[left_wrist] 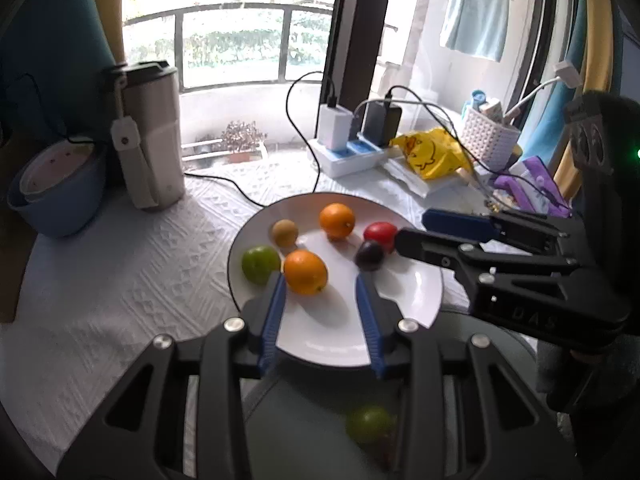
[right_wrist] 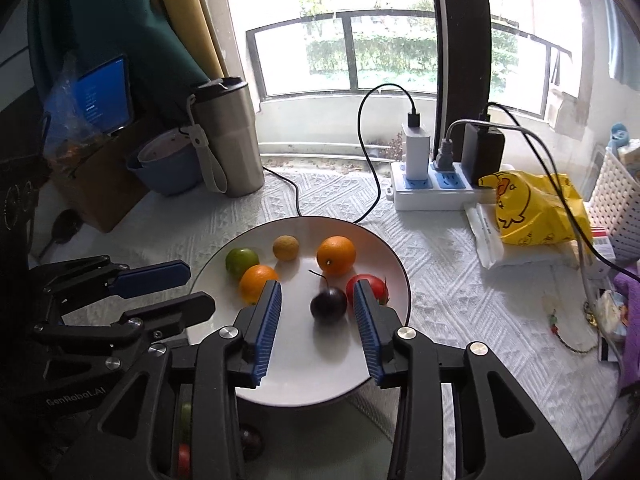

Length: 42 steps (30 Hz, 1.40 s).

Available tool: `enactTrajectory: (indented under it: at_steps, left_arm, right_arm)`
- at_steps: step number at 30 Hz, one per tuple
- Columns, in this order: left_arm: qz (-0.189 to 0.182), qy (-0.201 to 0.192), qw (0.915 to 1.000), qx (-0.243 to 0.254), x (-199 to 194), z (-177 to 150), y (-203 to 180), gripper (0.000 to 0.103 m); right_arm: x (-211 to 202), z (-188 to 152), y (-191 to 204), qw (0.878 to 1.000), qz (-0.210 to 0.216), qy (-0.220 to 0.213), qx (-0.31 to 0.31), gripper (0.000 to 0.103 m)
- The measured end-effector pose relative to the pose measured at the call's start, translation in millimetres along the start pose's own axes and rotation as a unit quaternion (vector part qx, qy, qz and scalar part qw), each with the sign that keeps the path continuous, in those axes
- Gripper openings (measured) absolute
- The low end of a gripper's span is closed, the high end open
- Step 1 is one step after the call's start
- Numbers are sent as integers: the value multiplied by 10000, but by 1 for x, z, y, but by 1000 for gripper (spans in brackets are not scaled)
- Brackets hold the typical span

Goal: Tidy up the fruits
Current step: 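Open the left gripper in the bowl while the right releases the plum there, then withdraw both open grippers from the bowl back over the fruit mat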

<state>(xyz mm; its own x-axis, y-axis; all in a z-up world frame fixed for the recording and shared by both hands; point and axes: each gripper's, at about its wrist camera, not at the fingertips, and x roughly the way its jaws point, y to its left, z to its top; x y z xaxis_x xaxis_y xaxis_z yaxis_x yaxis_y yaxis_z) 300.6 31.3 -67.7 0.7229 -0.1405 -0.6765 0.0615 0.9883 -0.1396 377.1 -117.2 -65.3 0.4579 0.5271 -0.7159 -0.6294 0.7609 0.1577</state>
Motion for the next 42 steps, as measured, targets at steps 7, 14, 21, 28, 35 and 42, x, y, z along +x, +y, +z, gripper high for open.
enactTrajectory:
  at_steps: [7, 14, 21, 28, 35, 42]
  left_arm:
    - [-7, -154, 9999, -19, -25, -8, -8, 39]
    - [4, -238, 9997, -48, -48, -22, -15, 39]
    - [-24, -262, 9996, -78, -64, -38, -24, 39]
    - [-30, -247, 9996, -153, -71, -55, -27, 39]
    - [-5, -163, 9996, -237, -71, -75, -29, 40]
    - [-59, 44, 9996, -274, -61, -92, -29, 41]
  right_arm:
    - [-26, -8, 9, 9999, -39, -132, -14, 40]
    - [-49, -18, 17, 9997, -52, -239, -4, 40]
    - [-67, -33, 22, 9996, -65, -276, 14, 40]
    - [-72, -52, 29, 9998, 12, -190, 35, 40]
    - [-63, -74, 35, 9999, 132, 44, 51, 40]
    - [-53, -94, 34, 9993, 182, 274, 179, 40]
